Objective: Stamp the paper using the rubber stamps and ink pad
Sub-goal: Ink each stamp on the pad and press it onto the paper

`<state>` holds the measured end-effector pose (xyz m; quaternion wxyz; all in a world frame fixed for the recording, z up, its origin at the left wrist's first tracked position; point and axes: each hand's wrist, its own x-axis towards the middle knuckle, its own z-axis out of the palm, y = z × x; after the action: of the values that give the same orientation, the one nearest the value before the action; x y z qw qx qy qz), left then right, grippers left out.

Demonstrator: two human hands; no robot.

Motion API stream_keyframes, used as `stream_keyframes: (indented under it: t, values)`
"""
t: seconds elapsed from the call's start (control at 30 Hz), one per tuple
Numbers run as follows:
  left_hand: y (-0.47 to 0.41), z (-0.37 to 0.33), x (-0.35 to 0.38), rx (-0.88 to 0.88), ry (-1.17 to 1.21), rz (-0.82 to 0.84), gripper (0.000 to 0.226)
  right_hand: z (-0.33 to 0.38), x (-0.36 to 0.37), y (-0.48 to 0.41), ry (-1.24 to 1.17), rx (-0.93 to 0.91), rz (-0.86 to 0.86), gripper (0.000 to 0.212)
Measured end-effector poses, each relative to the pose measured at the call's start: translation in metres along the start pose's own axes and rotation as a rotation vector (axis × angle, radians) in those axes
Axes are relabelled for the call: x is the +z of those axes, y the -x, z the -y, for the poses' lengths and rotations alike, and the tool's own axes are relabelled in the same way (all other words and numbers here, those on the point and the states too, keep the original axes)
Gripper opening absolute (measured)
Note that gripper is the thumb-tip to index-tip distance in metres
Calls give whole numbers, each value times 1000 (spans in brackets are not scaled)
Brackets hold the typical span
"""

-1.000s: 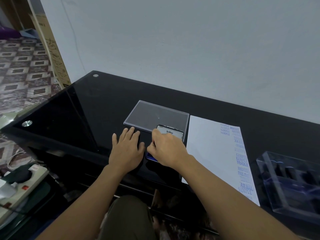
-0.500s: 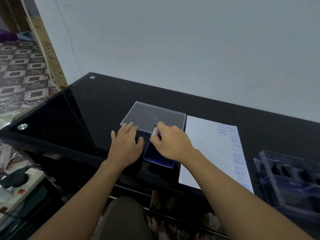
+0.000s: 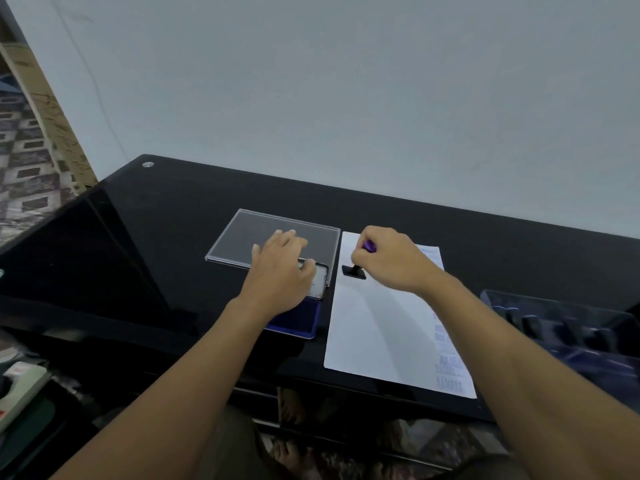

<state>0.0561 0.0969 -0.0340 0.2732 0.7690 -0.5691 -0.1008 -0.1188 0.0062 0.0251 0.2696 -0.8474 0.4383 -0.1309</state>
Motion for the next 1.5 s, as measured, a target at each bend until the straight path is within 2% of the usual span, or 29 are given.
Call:
stream_keyframes:
  t: [0.33, 0.63, 0.77, 1.0, 1.13, 1.4, 1.5]
  values:
    - [-36, -51, 30, 109, 7, 28, 38, -65, -58, -11, 73, 154, -23, 22]
    - [-77, -79, 67, 173, -47, 113, 37, -101, -60, -37, 180, 209, -4, 26]
    - [-90, -84, 83, 175, -39, 133, 33, -114, -57, -46, 203, 216, 13, 26]
    - [-97, -78, 110, 127, -145, 223, 49, -124, -45, -53, 231, 146, 56, 25]
    - [-98, -75, 119, 132, -150, 224, 51, -124, -41, -55, 266, 130, 67, 22]
    - [-101, -75, 124, 153, -143, 222, 47, -127, -34, -60, 286, 130, 73, 20]
    - [-101, -75, 127, 164, -149, 201, 34, -129, -31, -62, 289, 129, 68, 21]
